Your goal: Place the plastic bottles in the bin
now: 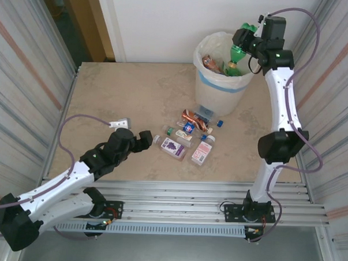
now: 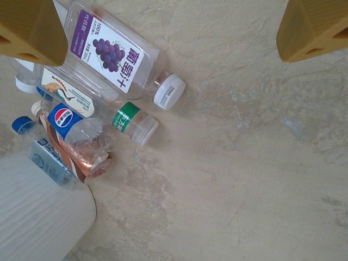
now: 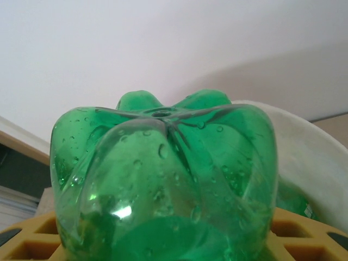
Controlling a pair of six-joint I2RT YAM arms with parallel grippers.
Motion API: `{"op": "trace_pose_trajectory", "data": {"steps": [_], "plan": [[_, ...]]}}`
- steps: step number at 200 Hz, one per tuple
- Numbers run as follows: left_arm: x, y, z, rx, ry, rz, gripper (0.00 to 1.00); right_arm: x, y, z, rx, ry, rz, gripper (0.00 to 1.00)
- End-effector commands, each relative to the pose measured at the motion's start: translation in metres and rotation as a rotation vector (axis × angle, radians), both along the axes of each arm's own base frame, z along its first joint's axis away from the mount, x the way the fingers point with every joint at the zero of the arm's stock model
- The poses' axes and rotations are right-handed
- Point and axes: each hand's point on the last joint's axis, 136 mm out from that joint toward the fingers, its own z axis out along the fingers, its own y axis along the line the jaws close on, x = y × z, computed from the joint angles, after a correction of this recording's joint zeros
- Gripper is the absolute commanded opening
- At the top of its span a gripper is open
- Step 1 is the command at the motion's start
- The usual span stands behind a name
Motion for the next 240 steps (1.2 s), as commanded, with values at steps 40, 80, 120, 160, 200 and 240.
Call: {"op": "trace_pose_trajectory", "data": {"steps": [40,80,120,160,200,240], "plan": [[0.001,0.0,0.003,-0.021,-0.004,0.011,0.99,0.024,0.01,-0.057,0.008,0.132,0.008,0.35],[0.002,0.0,0.003,-0.022,-0.004,0.012,0.99,0.031,0.014,-0.088,-0.022,0.194,0.02,0.38],[0.003,0.0,0.004,-0.022,-0.006,0.014,0.99,0.036,0.021,-0.111,-0.071,0.231,0.038,0.45],[0.003,0.0,0.003,-0.021,-0.005,0.014,0.99,0.039,0.024,-0.126,-0.102,0.255,0.046,0.49],[0.002,0.0,0.003,-0.021,-0.003,0.014,0.99,0.042,0.028,-0.124,-0.097,0.245,0.059,0.7],[0.002,0.0,0.004,-0.021,-0.005,0.015,0.99,0.04,0.032,-0.103,-0.09,0.204,0.071,0.87]]}}
